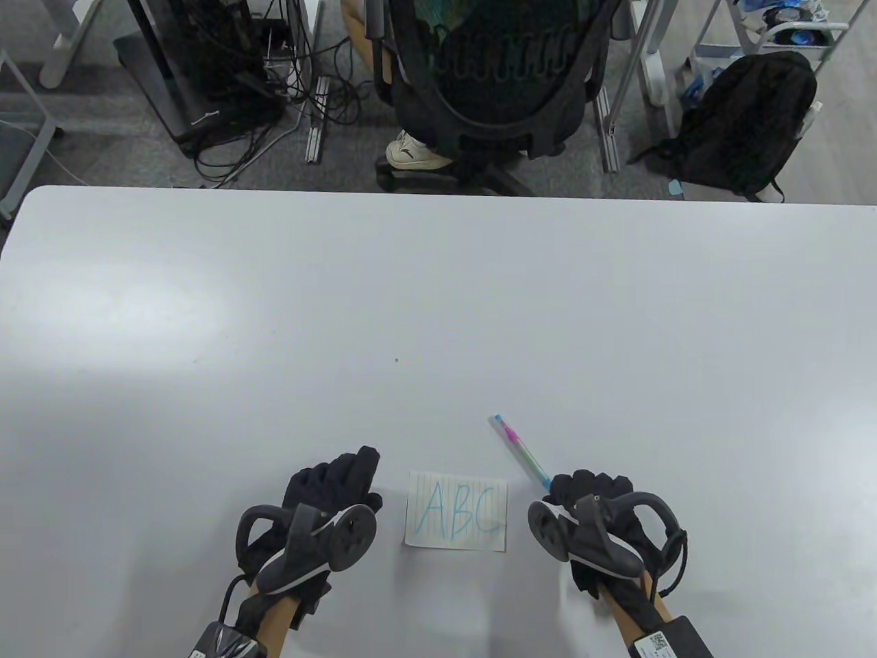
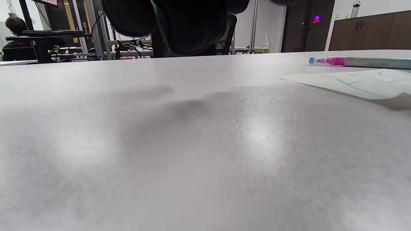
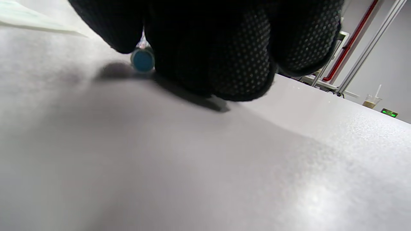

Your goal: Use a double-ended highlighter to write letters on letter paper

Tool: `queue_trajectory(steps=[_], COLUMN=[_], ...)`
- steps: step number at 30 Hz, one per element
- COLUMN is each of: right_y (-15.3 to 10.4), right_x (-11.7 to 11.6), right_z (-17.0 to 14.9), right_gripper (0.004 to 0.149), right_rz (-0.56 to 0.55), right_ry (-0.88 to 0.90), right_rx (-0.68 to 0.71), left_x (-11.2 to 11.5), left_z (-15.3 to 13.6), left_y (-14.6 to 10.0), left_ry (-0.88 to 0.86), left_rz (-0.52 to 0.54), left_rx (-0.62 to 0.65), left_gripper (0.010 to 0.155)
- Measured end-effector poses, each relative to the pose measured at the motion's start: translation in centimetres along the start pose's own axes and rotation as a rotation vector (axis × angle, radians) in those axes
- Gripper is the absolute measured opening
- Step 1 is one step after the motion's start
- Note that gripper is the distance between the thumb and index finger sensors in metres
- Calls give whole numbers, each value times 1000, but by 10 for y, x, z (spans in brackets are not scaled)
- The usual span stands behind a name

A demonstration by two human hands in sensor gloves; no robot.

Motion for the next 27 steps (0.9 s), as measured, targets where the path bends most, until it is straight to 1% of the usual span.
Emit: queue_trajectory(steps=[8, 13, 19, 24, 27], right_y=[-6, -9, -9, -6, -5], right_x=[26, 33, 25, 7, -4], right_z=[-22, -42, -62, -74, -78], right_gripper=[54, 59, 61, 62, 63], right_rz=[-52, -99, -127, -110, -92], right_ry=[152, 206, 199, 125, 92], right_rx=[-40, -75, -124, -165, -182], left_x=[-1, -2, 0, 5, 10], left_z=[-2, -9, -19, -29, -33], left_y=[0, 2, 6, 9, 11], left_ry=[16, 17, 20, 42, 87], left_rz=[11, 16, 0, -26, -51], left_rx=[-18, -58, -111, -167, -194], left_gripper=[66, 67, 69, 71, 74])
Point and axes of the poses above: the tracker on the back of each hand, its own z axis roughly to the thumb side, its own y axis roughly from the wrist to the fingertips, x = y × z, the point moved 2 cm from there along y, roughly from the wrist to the fingertips, and after that the axes turned 14 degrees about -x, right-handed, at the moved point
